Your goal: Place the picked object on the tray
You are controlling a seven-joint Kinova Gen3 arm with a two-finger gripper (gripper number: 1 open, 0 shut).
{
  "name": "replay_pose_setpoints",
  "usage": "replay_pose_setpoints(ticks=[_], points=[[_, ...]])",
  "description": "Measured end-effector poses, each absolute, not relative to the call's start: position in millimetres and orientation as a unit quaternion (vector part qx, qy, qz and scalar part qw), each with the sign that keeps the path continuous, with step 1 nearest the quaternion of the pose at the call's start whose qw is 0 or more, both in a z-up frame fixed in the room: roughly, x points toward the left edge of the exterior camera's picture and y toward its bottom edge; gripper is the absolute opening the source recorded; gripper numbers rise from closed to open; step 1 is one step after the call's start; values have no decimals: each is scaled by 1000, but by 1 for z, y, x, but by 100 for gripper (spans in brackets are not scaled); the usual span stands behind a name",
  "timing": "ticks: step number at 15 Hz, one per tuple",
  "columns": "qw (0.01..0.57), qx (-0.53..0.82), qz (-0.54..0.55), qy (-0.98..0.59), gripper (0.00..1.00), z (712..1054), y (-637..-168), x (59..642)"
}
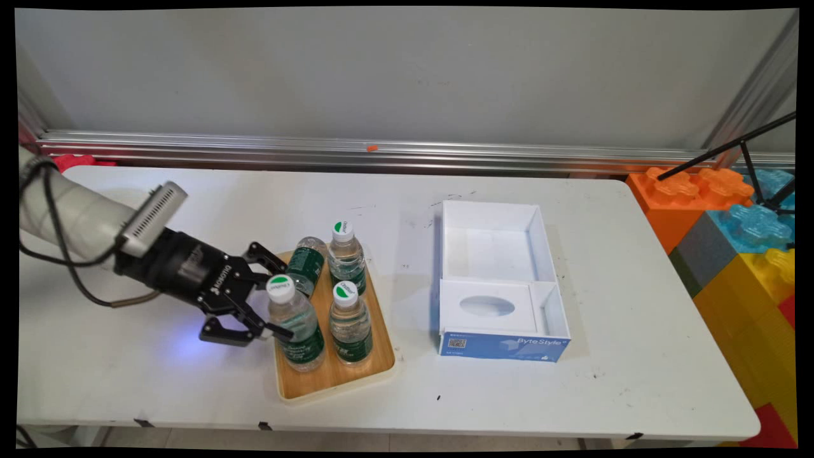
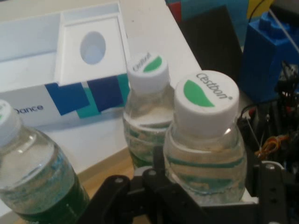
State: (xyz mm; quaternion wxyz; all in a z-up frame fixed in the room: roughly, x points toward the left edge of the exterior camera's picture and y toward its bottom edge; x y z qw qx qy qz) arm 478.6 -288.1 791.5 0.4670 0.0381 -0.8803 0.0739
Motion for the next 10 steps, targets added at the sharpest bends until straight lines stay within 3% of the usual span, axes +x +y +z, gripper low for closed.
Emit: replay_pose_setpoints(ticks=[7, 8, 10], points=[[457, 23, 77, -886, 0, 759, -292, 472], [456, 21, 77, -886, 100, 757, -292, 471], [455, 20, 79, -887, 100, 755, -293, 470]])
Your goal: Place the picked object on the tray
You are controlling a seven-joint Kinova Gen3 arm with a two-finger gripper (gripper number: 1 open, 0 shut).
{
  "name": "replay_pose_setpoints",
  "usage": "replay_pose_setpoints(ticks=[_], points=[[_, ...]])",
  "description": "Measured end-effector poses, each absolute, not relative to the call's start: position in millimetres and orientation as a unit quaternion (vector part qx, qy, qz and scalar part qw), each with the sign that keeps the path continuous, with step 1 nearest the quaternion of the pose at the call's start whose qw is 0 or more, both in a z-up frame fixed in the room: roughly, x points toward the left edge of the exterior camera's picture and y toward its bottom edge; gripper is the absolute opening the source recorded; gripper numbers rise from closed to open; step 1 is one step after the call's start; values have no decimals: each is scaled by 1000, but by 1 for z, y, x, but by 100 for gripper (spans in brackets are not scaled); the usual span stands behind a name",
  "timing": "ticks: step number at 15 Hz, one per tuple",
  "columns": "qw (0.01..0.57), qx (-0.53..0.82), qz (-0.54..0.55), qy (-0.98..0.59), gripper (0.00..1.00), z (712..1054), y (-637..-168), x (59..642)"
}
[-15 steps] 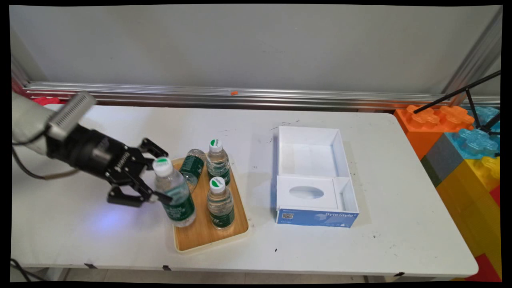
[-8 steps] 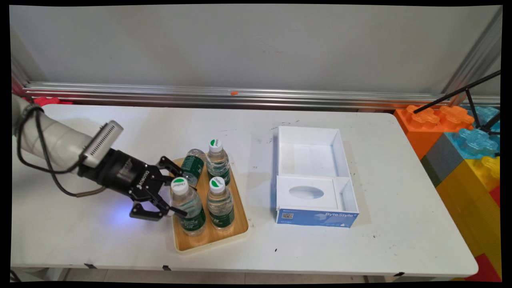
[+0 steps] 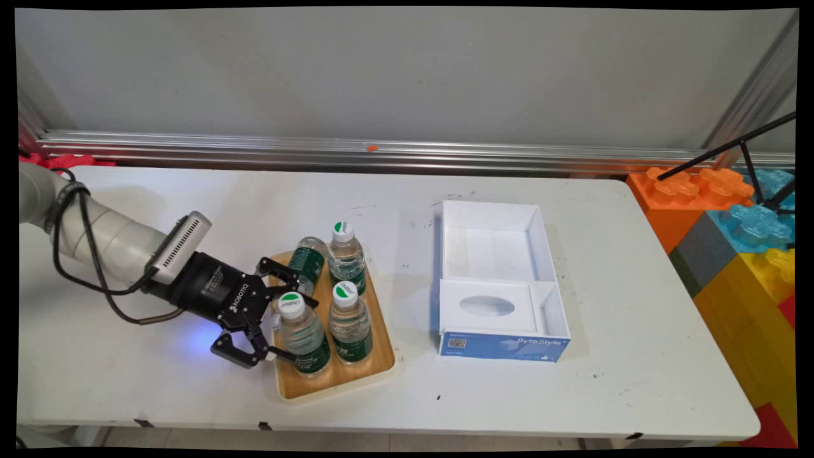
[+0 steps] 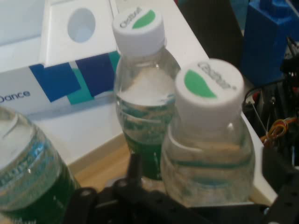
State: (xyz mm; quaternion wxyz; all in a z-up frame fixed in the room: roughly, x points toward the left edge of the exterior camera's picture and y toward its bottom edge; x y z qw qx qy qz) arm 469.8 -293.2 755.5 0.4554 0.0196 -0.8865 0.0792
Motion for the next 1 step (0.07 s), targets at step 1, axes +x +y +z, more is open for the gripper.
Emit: replay_pose_setpoints(ticks=[1], points=[[455, 19, 79, -887, 100, 755, -295, 469]])
